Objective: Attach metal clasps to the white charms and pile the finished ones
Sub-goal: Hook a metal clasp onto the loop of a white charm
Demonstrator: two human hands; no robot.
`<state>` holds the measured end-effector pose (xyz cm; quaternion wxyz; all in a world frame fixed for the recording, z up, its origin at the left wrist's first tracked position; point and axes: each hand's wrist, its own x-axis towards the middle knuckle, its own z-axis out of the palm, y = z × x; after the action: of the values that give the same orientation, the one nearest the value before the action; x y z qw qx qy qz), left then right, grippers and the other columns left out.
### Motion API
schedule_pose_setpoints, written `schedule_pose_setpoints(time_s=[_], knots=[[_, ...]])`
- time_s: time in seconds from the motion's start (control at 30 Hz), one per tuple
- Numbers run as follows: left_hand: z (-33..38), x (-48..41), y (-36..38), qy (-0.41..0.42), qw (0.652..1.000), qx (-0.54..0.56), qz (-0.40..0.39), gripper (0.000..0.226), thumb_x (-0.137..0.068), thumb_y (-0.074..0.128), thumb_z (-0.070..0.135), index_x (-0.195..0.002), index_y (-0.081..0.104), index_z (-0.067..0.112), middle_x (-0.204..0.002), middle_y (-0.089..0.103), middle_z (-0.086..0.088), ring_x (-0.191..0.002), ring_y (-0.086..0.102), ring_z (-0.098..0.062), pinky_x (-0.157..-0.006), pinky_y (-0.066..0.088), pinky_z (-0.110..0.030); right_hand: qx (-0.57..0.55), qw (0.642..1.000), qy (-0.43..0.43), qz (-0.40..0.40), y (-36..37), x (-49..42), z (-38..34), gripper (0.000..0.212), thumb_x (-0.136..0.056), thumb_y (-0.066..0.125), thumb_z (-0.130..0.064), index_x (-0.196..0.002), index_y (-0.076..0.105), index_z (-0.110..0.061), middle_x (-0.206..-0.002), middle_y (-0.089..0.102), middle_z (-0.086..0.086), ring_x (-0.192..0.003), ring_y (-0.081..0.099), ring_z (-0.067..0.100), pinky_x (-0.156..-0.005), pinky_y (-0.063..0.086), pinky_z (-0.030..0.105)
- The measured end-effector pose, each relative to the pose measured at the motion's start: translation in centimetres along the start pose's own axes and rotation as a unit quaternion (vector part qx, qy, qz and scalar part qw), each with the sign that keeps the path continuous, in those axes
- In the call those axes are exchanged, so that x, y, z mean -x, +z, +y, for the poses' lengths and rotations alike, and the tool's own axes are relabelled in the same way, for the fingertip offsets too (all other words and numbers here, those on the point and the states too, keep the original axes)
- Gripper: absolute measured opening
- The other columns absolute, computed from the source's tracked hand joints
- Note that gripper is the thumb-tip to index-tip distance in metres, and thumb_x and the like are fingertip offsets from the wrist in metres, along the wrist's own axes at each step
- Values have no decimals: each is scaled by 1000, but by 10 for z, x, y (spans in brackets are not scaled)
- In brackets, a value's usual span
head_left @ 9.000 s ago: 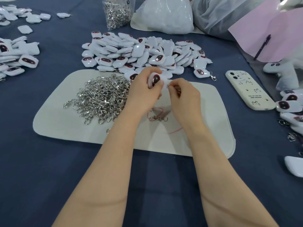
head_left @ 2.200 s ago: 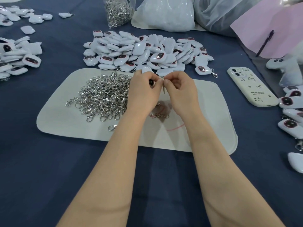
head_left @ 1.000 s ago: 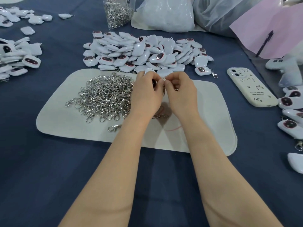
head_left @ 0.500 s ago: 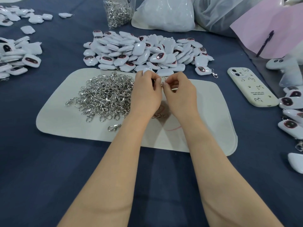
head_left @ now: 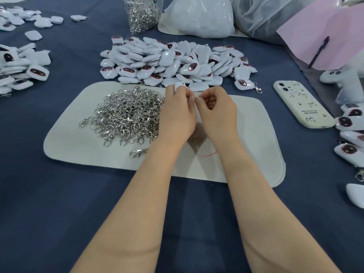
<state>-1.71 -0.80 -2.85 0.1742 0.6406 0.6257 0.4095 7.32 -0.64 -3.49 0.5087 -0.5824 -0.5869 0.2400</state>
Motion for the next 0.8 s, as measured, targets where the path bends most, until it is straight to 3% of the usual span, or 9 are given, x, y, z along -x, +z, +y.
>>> schedule_pose_setpoints(time_s=[0.13,0.37,0.57,0.67,0.73,0.8], knots=[[-1,0,0,0,1000,-2,-3,19,-97,45,13,-106,56,1,-118,47,-15,-98,52,-28,-85,40,-34,9,1000,-7,-28,-2,-1,1,11,-87,59,-7,-84,52,-15,-71,52,-15,-63,49,-8,-64,40,8],[-1,0,-1,-5,1000,-10,-4,19,-97,43,14,-106,56,3,-117,47,-15,-97,52,-30,-84,39,-34,52,996,-49,-54,-2,0,2,13,-87,57,-4,-86,49,-14,-81,54,-1,-74,48,15,-67,37,21],[-1,-2,1,6,1000,-5,-6,15,-95,48,14,-103,58,5,-114,48,-12,-94,54,-27,-85,43,-37,56,996,-57,-38,-4,1,2,5,-87,56,-3,-88,54,-7,-81,56,1,-73,48,16,-66,37,21],[-3,-4,0,11,1000,15,1,13,-94,51,14,-101,60,7,-107,48,-7,-89,54,-22,-83,41,-27,62,996,-58,-42,-5,0,3,7,-87,56,-3,-87,52,-9,-81,55,1,-73,47,16,-65,34,19],[-4,-4,-3,21,999,48,-3,14,-93,52,14,-105,59,11,-103,51,-4,-85,55,-18,-76,38,-19,61,996,-51,-30,-6,-1,3,12,-87,55,-2,-86,50,-13,-81,55,1,-73,48,16,-65,33,17],[-4,-4,-6,24,994,106,-27,25,-93,52,16,-118,52,20,-94,59,-3,-77,60,-20,-76,46,-23,62,997,-38,-13,-8,-1,5,13,-88,54,-3,-86,49,-14,-83,57,2,-74,49,16,-65,33,17]])
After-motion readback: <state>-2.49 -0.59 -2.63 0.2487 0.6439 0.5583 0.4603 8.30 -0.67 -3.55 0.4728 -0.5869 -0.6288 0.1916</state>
